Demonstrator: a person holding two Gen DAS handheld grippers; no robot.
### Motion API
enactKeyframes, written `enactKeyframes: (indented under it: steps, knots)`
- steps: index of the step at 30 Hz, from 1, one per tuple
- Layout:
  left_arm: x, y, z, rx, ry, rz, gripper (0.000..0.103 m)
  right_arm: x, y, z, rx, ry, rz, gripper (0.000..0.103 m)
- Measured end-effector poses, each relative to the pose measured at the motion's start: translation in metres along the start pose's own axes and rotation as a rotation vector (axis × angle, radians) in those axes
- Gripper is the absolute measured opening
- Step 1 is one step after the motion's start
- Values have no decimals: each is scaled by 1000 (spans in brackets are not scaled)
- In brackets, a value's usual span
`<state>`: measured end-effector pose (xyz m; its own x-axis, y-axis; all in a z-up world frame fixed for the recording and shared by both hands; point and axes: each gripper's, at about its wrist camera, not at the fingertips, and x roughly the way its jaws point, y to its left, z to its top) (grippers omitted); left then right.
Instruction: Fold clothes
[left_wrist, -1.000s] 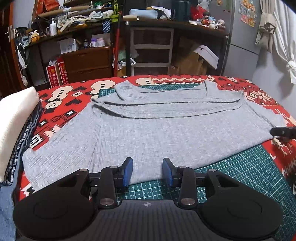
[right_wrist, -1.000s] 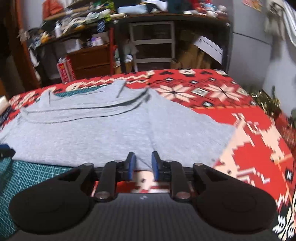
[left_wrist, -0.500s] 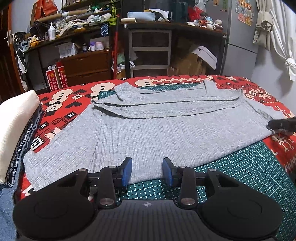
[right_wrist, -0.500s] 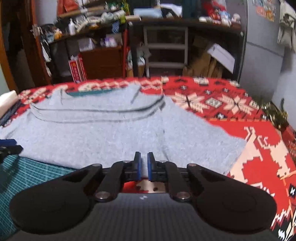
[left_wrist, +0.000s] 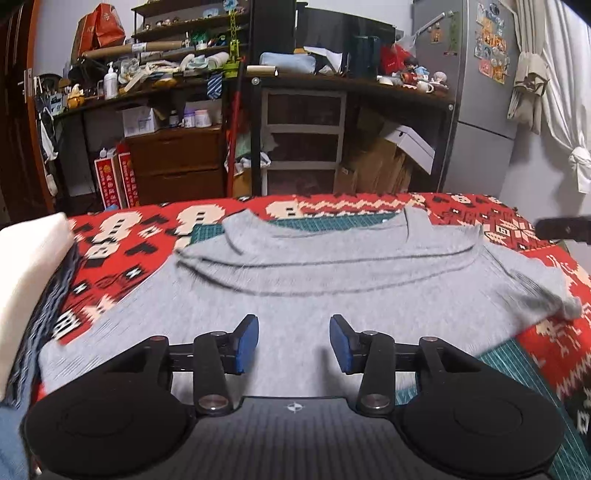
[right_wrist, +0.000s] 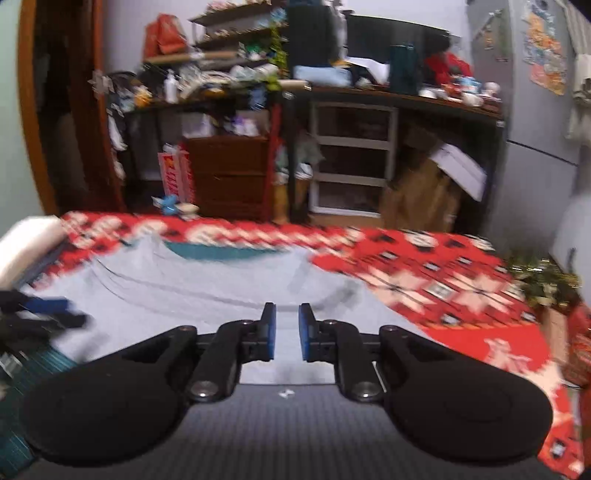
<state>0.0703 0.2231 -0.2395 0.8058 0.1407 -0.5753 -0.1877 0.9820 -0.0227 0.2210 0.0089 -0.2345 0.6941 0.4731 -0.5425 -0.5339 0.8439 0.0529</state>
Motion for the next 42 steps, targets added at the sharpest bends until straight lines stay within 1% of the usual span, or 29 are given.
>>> enactKeyframes:
  steps: [2, 4, 6, 11, 14, 20, 24, 29, 35, 38, 42]
  knots:
    - [10, -3, 2, -11, 2, 17, 42, 13, 18, 2, -18, 5, 34, 15]
    - [18, -4, 2, -28, 2, 30, 41, 31, 33, -3, -2, 24, 53, 15]
    - [23, -6, 1, -33, -3, 49, 37, 47, 44, -9, 26, 38, 58, 15]
    - [28, -6, -11, -22, -4, 67, 37, 69, 61, -28, 17, 28, 10, 15]
    - [30, -5, -11, -26, -4, 68, 37, 78, 61, -42, 18, 37, -18, 15]
    - [32, -10, -11, -1, 0, 78, 40, 82, 62, -57, -7, 37, -74, 17]
    - [32, -11, -12, 3, -1, 86, 41, 77, 66, -55, -28, 3, -93, 17]
    - [31, -12, -12, 3, -1, 88, 41, 81, 47, -45, 24, 26, -107, 17]
    - [31, -11, -12, 1, -2, 85, 41, 87, 8, -32, 32, 61, -148, 17]
    - [31, -11, -12, 1, -2, 86, 41, 92, -11, -28, 1, 98, -163, 17]
    - [31, -11, -12, 1, -1, 86, 41, 97, -25, -23, -52, 145, -163, 17]
